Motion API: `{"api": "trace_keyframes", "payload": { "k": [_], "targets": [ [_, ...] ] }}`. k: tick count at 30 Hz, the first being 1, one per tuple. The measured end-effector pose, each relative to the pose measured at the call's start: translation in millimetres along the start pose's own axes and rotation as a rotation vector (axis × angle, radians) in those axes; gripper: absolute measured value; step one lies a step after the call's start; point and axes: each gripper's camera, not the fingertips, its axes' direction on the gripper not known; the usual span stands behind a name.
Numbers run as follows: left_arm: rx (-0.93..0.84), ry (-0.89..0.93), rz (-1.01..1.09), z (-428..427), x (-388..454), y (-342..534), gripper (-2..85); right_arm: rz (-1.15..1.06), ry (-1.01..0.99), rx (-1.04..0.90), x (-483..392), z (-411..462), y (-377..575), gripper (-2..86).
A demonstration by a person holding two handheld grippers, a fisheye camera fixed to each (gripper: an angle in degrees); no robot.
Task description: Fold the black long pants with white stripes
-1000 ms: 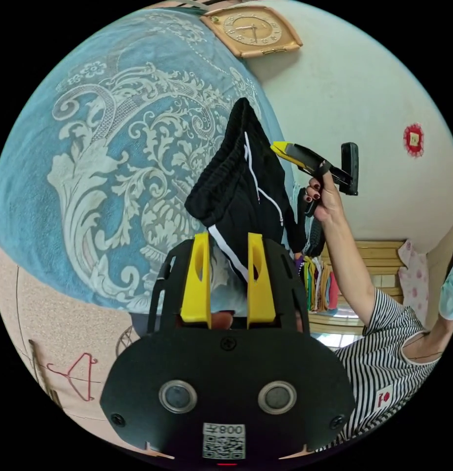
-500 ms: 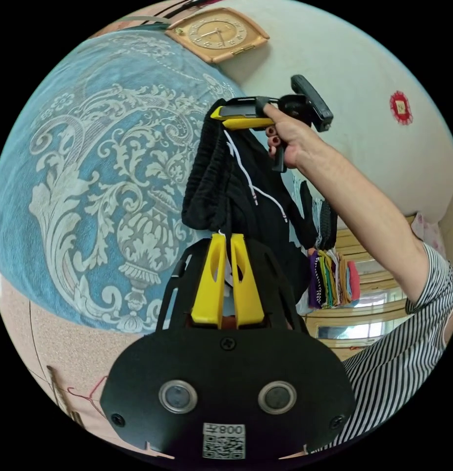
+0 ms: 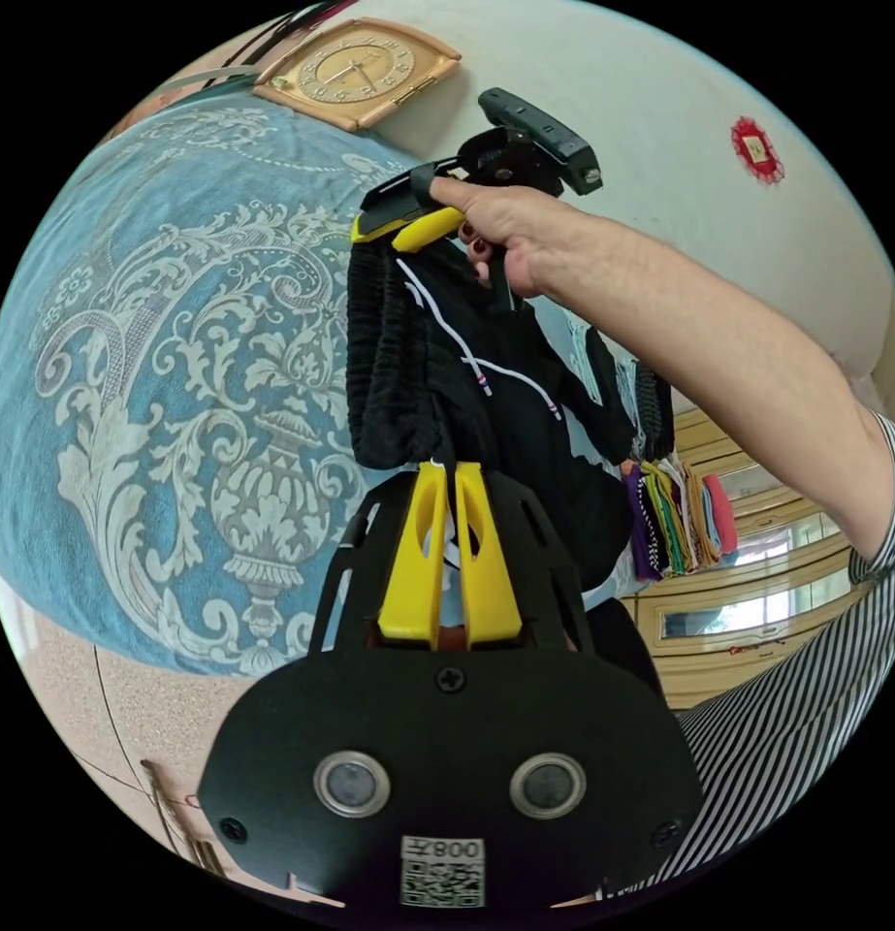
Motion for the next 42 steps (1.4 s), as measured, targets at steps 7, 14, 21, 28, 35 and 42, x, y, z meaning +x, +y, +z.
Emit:
{"api": "trace_keyframes", "payload": {
  "k": [7,14,21,28,35,42],
  "targets": [
    [0.077,-0.018,0.019,-34,10,19,1.5,0.004,-0.053,-0.018,15,37,14,5.6],
    [0.261,-0.009,-0.001,-110,12,37,1.3,0.053,-0.370,0.159,41,50,47,4.4],
    [0.257,-0.128,-0.114,-148,-1,56,1.7,-0.017,-0.406,0.130,6,137,80,7.7],
    [0.189,-0.142,-0.234,-133,6,68,3.9,0.046,-0.521,0.159,86,219,153,8.8],
    [0.305,-0.189,-0.299,-144,68,80,5.9,0.327,-0.500,0.261,260,280,347,8.8],
    [-0.047,-0.142,0.143,-60,210,31,7.5,0.795,-0.275,0.101,353,394,600,9.7]
  ]
}}
